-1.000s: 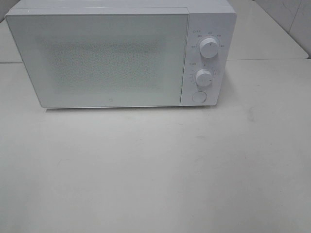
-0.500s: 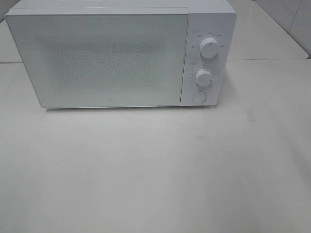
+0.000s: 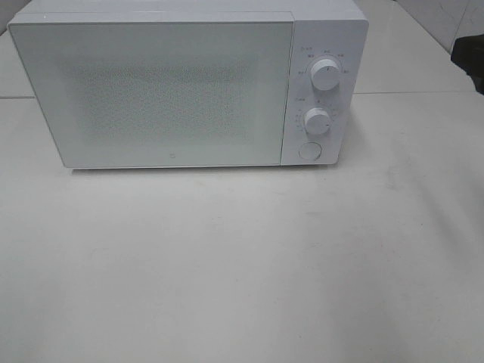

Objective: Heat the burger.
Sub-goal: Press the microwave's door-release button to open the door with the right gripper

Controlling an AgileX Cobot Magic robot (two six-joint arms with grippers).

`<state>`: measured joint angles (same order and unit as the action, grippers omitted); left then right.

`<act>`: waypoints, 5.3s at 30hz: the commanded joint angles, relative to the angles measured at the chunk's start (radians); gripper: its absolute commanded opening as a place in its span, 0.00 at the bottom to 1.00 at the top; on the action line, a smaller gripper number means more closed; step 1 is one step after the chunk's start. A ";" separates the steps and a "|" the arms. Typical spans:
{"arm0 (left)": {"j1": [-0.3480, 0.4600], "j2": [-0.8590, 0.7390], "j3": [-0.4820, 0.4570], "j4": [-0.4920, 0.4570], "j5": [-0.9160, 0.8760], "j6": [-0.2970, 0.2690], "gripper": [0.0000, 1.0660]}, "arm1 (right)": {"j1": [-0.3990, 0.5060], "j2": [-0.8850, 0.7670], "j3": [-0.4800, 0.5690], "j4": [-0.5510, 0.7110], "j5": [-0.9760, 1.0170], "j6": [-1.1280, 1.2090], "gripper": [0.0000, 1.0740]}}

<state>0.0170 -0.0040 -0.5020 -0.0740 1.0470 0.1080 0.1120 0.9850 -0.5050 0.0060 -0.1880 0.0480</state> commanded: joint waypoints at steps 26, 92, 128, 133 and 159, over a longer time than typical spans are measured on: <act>0.002 -0.022 0.002 -0.007 -0.009 -0.001 0.97 | 0.316 0.489 0.194 0.415 -0.828 -0.271 0.71; 0.002 -0.022 0.002 -0.007 -0.009 -0.001 0.97 | 0.752 0.732 0.142 0.797 -0.978 1.301 0.50; 0.002 -0.022 0.002 -0.007 -0.009 -0.001 0.97 | 0.618 0.753 0.027 0.787 -0.723 1.221 0.00; 0.002 -0.022 0.002 -0.007 -0.009 -0.001 0.97 | 0.608 0.795 -0.012 0.784 -0.721 1.223 0.00; 0.002 -0.022 0.002 -0.007 -0.009 -0.001 0.97 | 0.492 1.010 -0.242 0.662 -0.635 1.262 0.00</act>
<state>0.0170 -0.0040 -0.5020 -0.0740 1.0470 0.1080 0.6130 1.9820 -0.7210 0.6910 -0.8340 1.3070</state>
